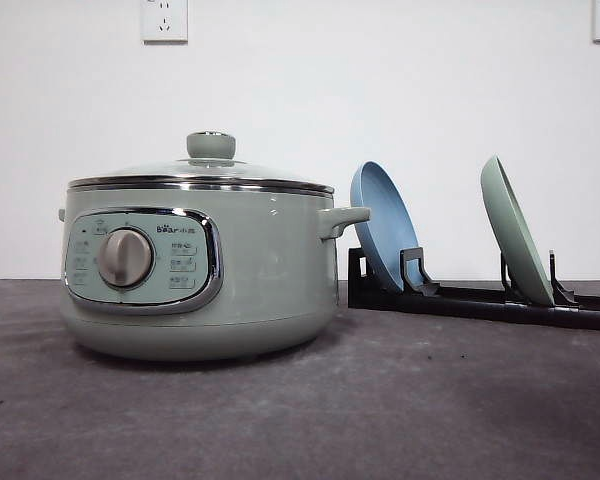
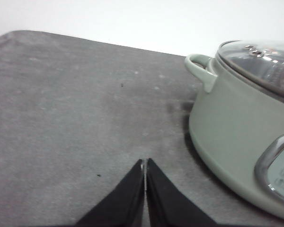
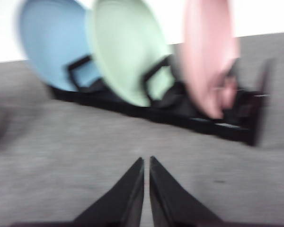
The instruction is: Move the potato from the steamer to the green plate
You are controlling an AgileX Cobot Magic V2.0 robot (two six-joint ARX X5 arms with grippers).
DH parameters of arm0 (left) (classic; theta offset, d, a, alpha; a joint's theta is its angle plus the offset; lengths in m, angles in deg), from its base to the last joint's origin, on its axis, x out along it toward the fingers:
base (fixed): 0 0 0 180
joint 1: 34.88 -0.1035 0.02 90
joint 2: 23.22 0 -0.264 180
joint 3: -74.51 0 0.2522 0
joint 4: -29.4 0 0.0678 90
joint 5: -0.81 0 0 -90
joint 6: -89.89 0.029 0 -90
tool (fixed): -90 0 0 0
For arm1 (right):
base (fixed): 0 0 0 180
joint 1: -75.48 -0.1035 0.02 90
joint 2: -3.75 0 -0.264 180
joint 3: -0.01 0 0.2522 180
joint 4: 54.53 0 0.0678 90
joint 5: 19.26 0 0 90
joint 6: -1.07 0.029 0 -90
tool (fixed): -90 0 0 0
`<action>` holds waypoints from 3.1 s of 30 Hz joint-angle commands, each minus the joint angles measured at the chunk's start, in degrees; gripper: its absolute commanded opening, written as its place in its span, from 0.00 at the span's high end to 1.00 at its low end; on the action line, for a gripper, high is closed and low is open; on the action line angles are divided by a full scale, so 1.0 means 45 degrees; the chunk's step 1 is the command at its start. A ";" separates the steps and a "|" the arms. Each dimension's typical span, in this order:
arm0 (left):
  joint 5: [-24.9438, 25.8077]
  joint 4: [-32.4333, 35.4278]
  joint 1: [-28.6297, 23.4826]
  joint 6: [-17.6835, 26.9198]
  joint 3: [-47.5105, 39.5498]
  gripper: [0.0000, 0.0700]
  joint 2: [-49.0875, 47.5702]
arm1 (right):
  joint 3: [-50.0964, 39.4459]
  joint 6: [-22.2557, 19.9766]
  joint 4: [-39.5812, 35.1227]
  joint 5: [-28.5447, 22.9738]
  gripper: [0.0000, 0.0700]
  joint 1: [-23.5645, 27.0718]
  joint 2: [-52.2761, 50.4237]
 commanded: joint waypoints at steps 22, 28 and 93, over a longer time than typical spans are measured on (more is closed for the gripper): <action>0.1192 -0.1097 0.0067 -0.2187 0.9528 1.00 0.6563 | 0.7821 0.2657 0.2614 0.1257 0.99 -0.0267 0.4115; 0.2963 -0.2228 0.0564 -0.1381 1.1932 1.00 0.8475 | 1.0665 0.1188 0.4559 0.3436 0.99 -0.0267 0.6531; 0.3934 -0.5697 0.2646 0.0773 1.3066 0.09 0.9403 | 1.7063 0.0350 0.4838 0.3347 0.11 -0.1336 1.8786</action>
